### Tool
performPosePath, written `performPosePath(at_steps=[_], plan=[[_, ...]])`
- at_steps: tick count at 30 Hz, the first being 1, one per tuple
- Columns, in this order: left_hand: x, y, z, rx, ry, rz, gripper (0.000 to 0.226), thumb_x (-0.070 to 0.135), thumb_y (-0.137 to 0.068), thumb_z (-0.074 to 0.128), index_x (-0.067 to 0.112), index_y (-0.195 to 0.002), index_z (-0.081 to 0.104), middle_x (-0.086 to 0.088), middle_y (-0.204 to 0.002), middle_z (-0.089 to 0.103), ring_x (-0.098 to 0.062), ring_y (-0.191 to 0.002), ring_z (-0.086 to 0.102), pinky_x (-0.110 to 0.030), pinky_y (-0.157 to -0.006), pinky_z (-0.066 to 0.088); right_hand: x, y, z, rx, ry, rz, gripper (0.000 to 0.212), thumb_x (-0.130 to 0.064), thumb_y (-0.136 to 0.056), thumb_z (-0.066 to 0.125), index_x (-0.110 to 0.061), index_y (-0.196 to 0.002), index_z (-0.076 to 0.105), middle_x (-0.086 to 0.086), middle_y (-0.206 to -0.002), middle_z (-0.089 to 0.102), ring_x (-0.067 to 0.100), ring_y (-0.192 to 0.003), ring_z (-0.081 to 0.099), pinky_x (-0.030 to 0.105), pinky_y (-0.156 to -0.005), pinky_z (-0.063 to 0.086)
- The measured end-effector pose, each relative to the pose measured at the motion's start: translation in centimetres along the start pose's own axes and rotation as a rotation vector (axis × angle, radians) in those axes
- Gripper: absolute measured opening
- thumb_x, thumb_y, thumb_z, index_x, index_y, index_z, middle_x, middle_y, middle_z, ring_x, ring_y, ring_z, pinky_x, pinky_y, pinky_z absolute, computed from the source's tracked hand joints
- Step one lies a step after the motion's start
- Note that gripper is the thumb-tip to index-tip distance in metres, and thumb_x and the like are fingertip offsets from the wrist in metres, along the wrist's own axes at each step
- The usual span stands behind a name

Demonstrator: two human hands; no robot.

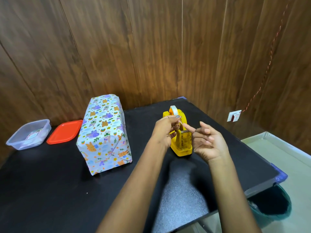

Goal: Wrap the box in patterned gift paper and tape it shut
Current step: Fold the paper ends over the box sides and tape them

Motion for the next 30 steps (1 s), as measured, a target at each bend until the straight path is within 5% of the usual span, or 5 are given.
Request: performPosePath(at_steps=[7,11,17,25,30], plan=[[-0.1,-0.1,-0.2,-0.004,-0.041,-0.013,0.011,0.013,-0.086,0.062,0.018,-0.076,0.061,0.005,-0.065,0.055,-0.006,-0.059,0.047,-0.021,-0.055,0.034,1.8,3.1,-0.3,0.19,0.001,-0.399,0.024,-0.006,-0.057,0.064,-0.004,-0.079,0.055,-0.005,-0.04,0.04,0.003,-0.027,0.034,0.014,-0.028,0.026],[0.3,-0.1,-0.3,-0.017,-0.059,-0.031,0.01,0.014,-0.085,0.061,0.018,-0.076,0.063,0.007,-0.063,0.057,-0.006,-0.059,0.047,-0.022,-0.057,0.034,0.9,1.2,2.1,0.52,1.218,-0.954,0.005,-0.012,-0.087,0.06,-0.016,-0.087,0.063,-0.005,-0.077,0.061,0.008,-0.072,0.058,0.029,-0.064,0.046],[0.3,0.0,-0.1,-0.012,-0.002,-0.049,0.011,0.012,-0.084,0.061,0.015,-0.076,0.067,0.007,-0.058,0.058,-0.005,-0.054,0.048,-0.02,-0.053,0.034,0.5,-3.0,1.9,0.65,2.217,-0.596,0.029,-0.035,-0.089,0.059,-0.018,-0.112,0.064,0.001,-0.119,0.057,0.022,-0.119,0.037,0.036,-0.093,0.03],[0.2,0.3,0.0,0.025,0.043,-0.059,0.003,0.012,-0.082,0.065,0.013,-0.08,0.066,0.004,-0.067,0.059,-0.008,-0.063,0.051,-0.022,-0.057,0.036,1.2,-2.6,1.3,0.594,1.635,-0.637,0.022,-0.021,-0.09,0.059,-0.014,-0.071,0.068,0.004,-0.074,0.066,0.02,-0.077,0.06,0.031,-0.069,0.045],[-0.8,0.7,0.5,0.036,0.061,-0.012,0.006,0.006,-0.083,0.061,0.007,-0.08,0.066,-0.004,-0.068,0.057,-0.007,-0.044,0.052,-0.016,-0.043,0.04,1.3,-1.5,0.6,0.467,0.945,-0.249,0.027,-0.01,-0.094,0.05,-0.006,-0.071,0.063,-0.004,-0.044,0.051,0.005,-0.041,0.037,0.015,-0.037,0.025]])
Point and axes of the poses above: each hand's wrist, its own y-axis away from the middle knuckle, its own z-axis out of the palm, x = y × z, the point moved 1 cm from there along -y, towards the middle knuckle
